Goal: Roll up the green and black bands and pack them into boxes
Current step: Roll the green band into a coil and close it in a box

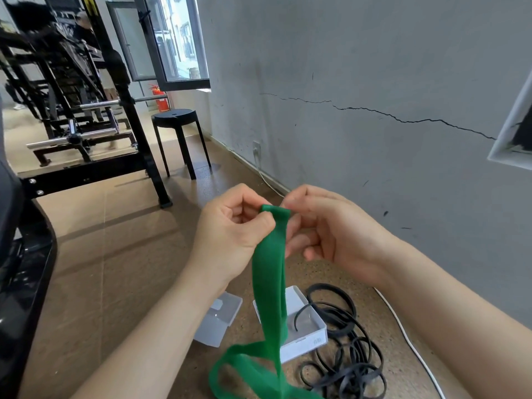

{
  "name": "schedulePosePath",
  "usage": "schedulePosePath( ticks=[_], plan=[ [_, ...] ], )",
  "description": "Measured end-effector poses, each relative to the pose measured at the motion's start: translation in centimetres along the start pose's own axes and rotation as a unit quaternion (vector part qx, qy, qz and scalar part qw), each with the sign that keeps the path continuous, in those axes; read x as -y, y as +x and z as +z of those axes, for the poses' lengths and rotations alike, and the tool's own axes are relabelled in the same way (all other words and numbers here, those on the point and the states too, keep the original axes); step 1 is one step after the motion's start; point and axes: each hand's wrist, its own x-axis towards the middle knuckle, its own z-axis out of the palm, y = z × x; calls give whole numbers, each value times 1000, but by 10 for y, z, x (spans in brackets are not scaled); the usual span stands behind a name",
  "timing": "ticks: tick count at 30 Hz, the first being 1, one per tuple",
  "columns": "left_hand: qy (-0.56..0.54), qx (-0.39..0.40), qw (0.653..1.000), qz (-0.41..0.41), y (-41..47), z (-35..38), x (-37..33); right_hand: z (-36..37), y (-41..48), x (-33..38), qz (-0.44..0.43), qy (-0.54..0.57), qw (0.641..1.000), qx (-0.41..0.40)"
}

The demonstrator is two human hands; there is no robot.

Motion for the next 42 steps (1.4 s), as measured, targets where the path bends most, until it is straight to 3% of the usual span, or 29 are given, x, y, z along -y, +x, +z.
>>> schedulePosePath(
  ticks=[9,14,17,20,22,27,34,39,42],
  plan=[
    [59,71,995,41,0,-4,5,-9,2,1,1,6,999,-32],
    [-13,74,995,-62,-1,-6,8,-9,6,-2,-64,-105,989,-83],
    [-116,99,977,-150,-2,-7,1,-10,7,-4,-150,-240,954,-102],
    [-139,55,974,-173,-1,-5,-1,-6,5,-7,-219,-333,913,-87],
    [-137,27,975,-175,-1,-3,-1,-4,6,-10,-217,-346,908,-92],
    [-92,-30,981,-167,0,2,1,-5,9,-9,-85,-242,963,-84],
    [-62,-74,987,-126,0,5,5,-5,11,-10,-60,-188,978,-75],
    [135,-42,990,13,-1,4,8,-6,8,-5,-54,-85,993,-66],
    [146,0,989,29,0,4,6,-9,9,-6,-49,-69,994,-75]
  ],
)
